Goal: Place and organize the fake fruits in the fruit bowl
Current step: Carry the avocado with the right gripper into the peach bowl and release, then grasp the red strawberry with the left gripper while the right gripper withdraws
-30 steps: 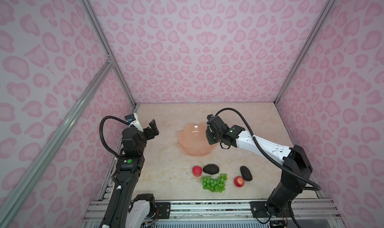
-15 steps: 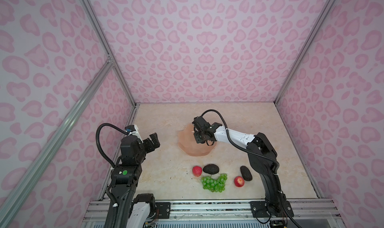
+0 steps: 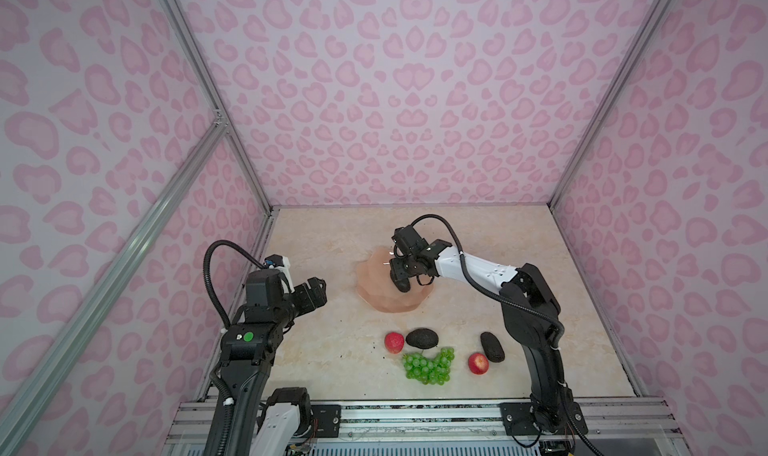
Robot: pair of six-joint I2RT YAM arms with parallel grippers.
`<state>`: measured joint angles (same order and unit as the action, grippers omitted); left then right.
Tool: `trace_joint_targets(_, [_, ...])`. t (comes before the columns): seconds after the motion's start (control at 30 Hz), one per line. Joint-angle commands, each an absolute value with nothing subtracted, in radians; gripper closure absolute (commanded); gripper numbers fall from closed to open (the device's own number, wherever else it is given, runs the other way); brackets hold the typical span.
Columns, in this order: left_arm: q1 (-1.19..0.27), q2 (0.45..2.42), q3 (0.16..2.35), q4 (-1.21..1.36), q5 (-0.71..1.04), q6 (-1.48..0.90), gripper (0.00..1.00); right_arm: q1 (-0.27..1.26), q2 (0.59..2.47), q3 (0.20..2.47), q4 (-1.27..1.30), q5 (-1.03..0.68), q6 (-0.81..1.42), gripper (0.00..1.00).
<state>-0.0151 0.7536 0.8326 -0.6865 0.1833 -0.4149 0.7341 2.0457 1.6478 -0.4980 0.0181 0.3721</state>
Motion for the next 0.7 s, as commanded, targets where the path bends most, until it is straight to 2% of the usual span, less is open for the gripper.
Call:
trace_joint_targets(0.0, [-0.079,0.764,0.813,-0.705,0.23,-0.472,0.09,0.711,1.929,1.575,-0.419,-0.018,0.403,0.28])
trace_joint_targets(0.27, [-0.401,0.859,0.737,-0.647,0.145,-0.6,0.1,0.599,1.577,1.253,-0.244,-0.023,0.46,0.11])
trace_joint_targets(0.5, [-0.637,1.042,0.757,-0.559,0.07,-0.651,0.09,0.538,1.434,1.106,-0.225,0.008,0.477,0.08])
trace_joint_targets(0.67, [-0.73,1.192,0.79,-0.53,0.054,-0.671,0.08,0.522,1.401,1.067,-0.23,0.008,0.484,0.08])
